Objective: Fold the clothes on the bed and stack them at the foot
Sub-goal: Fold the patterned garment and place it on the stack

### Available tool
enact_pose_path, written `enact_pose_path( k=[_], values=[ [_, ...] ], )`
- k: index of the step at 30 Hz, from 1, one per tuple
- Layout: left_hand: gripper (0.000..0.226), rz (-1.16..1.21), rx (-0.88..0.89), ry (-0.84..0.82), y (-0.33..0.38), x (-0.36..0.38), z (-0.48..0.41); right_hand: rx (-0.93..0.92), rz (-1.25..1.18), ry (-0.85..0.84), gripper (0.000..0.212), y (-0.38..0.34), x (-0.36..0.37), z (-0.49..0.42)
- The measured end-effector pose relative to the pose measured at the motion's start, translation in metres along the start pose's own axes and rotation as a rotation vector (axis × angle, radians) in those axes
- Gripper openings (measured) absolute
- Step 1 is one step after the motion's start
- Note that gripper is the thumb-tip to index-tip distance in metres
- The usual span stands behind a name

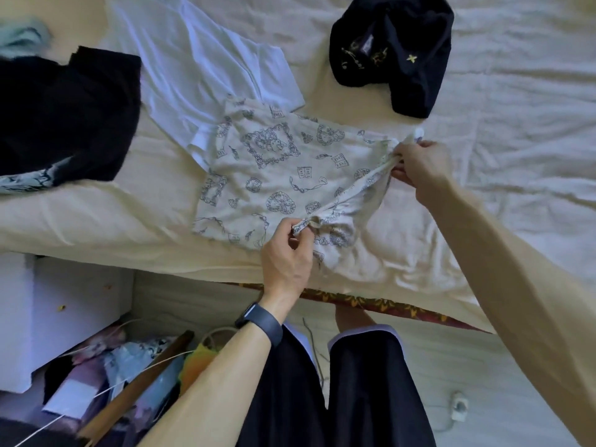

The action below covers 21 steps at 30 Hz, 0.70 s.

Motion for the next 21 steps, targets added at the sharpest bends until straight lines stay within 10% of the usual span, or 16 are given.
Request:
enact_pose_path(
  k=[9,21],
  values=[
    [0.019,0.038,-0.375,0.253,-0.092,-0.123,-0.059,-0.213,0.249,-0.133,0.011,-0.077,0.202,0.053],
    [0.023,-0.09,-0.606,-0.063,-0.152,-0.154,-0.105,-0.33,0.74,-0.002,0.034,-0.094,0.32,0.071]
  ],
)
Point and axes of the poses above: each hand's wrist, its own z-axis away from the middle knuckle, its own x-axis out of the palm, y = z × x, the point moved 5 cm from there along -z, towards the middle knuckle, and after that the axes turned 1 degree about z, right-handed, at the moved point
